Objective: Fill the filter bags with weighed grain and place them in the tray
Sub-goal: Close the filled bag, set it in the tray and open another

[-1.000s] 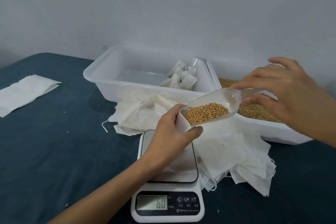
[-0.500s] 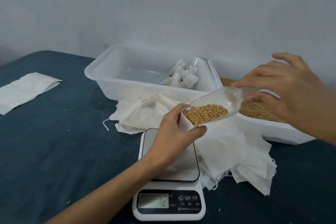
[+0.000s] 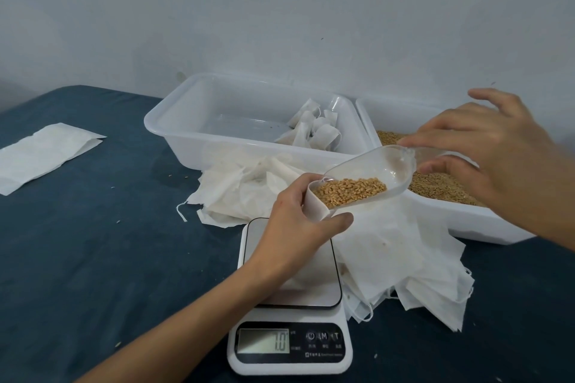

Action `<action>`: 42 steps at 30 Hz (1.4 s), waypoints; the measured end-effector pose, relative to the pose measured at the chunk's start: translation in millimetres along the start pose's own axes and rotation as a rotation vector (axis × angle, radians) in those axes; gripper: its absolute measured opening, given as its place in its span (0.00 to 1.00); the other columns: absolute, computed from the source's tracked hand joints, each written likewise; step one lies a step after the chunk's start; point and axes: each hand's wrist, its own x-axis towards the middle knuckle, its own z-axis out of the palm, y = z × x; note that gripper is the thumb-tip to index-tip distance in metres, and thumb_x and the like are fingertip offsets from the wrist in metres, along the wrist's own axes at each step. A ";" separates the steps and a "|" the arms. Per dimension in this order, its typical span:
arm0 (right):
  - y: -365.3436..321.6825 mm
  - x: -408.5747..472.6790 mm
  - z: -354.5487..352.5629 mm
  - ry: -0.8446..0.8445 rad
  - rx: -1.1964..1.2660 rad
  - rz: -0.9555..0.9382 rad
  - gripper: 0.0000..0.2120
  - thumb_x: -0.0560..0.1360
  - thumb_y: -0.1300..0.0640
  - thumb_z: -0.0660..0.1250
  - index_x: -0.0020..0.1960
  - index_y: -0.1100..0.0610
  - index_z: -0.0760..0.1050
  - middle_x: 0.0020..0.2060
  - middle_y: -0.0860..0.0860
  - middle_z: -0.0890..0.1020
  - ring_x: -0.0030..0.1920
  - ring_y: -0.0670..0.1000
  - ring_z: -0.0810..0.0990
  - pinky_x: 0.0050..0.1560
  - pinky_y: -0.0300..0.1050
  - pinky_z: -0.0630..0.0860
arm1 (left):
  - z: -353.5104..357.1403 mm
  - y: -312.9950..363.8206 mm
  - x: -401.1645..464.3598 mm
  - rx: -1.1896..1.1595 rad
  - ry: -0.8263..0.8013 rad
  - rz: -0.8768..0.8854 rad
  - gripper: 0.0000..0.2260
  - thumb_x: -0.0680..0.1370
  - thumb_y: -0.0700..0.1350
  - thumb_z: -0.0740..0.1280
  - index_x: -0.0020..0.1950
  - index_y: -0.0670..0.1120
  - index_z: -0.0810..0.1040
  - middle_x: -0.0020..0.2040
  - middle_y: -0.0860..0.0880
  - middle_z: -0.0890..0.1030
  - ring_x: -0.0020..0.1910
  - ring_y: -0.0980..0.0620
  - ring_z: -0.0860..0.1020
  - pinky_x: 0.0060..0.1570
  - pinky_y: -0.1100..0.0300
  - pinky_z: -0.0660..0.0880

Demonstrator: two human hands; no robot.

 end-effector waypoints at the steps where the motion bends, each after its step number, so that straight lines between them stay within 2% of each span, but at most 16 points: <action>1: 0.4 -0.1 0.3 0.003 0.001 -0.001 0.14 0.77 0.53 0.66 0.62 0.49 0.81 0.50 0.46 0.82 0.50 0.53 0.80 0.74 0.59 0.59 | -0.1 -0.2 0.2 -0.006 0.001 -0.002 0.21 0.67 0.49 0.78 0.59 0.55 0.80 0.56 0.55 0.86 0.56 0.55 0.84 0.60 0.55 0.79; 12: -4.7 -1.6 3.1 0.013 0.017 0.015 0.14 0.76 0.54 0.67 0.61 0.50 0.82 0.49 0.47 0.83 0.49 0.55 0.82 0.74 0.60 0.60 | -0.7 1.0 1.3 -0.022 0.010 -0.009 0.18 0.66 0.51 0.77 0.54 0.59 0.80 0.57 0.57 0.85 0.56 0.56 0.84 0.59 0.55 0.79; 19: -7.4 -2.2 2.0 0.017 0.016 0.023 0.14 0.76 0.56 0.68 0.60 0.51 0.82 0.49 0.48 0.83 0.49 0.56 0.82 0.73 0.62 0.61 | -1.2 1.6 0.6 -0.033 -0.003 -0.019 0.18 0.66 0.50 0.77 0.54 0.58 0.80 0.56 0.60 0.85 0.56 0.57 0.85 0.53 0.65 0.79; 23: -8.5 -1.8 0.0 0.005 0.030 0.035 0.14 0.76 0.55 0.67 0.60 0.52 0.83 0.50 0.48 0.83 0.49 0.56 0.82 0.73 0.63 0.61 | -0.9 0.8 0.9 -0.029 0.005 -0.030 0.18 0.67 0.47 0.78 0.55 0.55 0.80 0.56 0.59 0.85 0.56 0.57 0.85 0.54 0.61 0.80; 30: -9.7 -1.1 -0.1 -0.006 0.038 0.045 0.14 0.75 0.56 0.67 0.60 0.52 0.83 0.49 0.48 0.84 0.49 0.56 0.82 0.73 0.63 0.61 | -1.0 2.0 -0.8 -0.031 0.017 -0.035 0.23 0.67 0.46 0.78 0.61 0.56 0.78 0.56 0.55 0.86 0.55 0.55 0.85 0.53 0.61 0.80; 37: -10.6 -0.7 0.2 -0.009 0.038 0.042 0.14 0.76 0.55 0.67 0.60 0.52 0.83 0.49 0.48 0.83 0.49 0.55 0.82 0.73 0.63 0.61 | -1.2 3.0 -0.4 -0.033 0.017 -0.041 0.23 0.67 0.45 0.78 0.61 0.56 0.79 0.58 0.53 0.86 0.56 0.55 0.85 0.55 0.59 0.80; 42: -10.5 -0.7 1.0 -0.008 0.034 0.043 0.14 0.76 0.55 0.67 0.60 0.52 0.83 0.49 0.48 0.84 0.49 0.55 0.82 0.73 0.63 0.61 | -1.1 4.0 -1.4 -0.032 0.020 -0.044 0.23 0.68 0.45 0.78 0.60 0.56 0.79 0.57 0.54 0.86 0.54 0.56 0.85 0.51 0.63 0.80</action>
